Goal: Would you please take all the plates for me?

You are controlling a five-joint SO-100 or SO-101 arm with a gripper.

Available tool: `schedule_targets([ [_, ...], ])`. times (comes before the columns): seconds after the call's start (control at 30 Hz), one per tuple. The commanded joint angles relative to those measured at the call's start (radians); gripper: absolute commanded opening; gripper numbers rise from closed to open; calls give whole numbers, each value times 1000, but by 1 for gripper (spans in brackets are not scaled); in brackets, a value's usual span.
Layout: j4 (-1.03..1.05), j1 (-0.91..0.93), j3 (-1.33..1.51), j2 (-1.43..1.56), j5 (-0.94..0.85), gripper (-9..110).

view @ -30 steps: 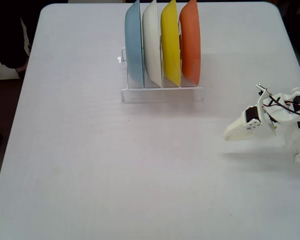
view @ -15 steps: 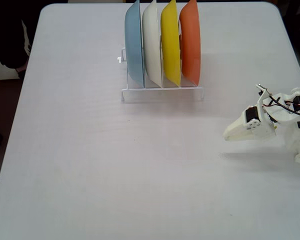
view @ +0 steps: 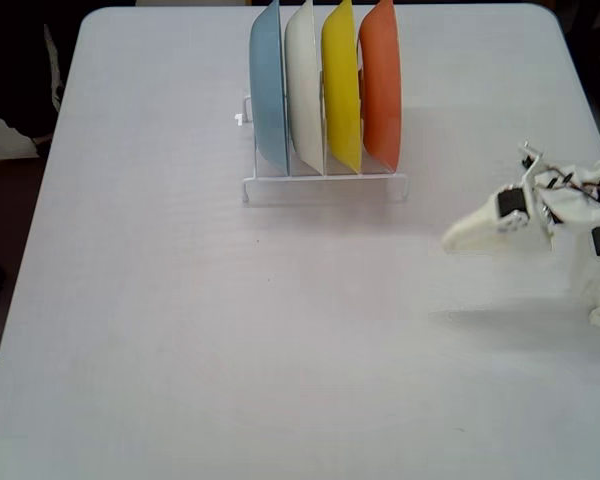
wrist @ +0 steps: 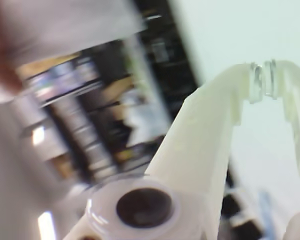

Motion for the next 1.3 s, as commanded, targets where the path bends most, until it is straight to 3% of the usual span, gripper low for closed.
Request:
schedule_targets([
  [0.0, -46, 40, -206, -110, -44, -1],
  [0.43, 247, 224, -900, -577, -374, 1],
  [0.7, 304, 408, -1164, -842, -621, 19],
  [0.87, 319, 505, -1255, -956, -715, 38],
  [1.13, 428, 589, -1391, -1100, -781, 52],
  [1.27, 423, 598, -1445, -1167, -808, 52],
])
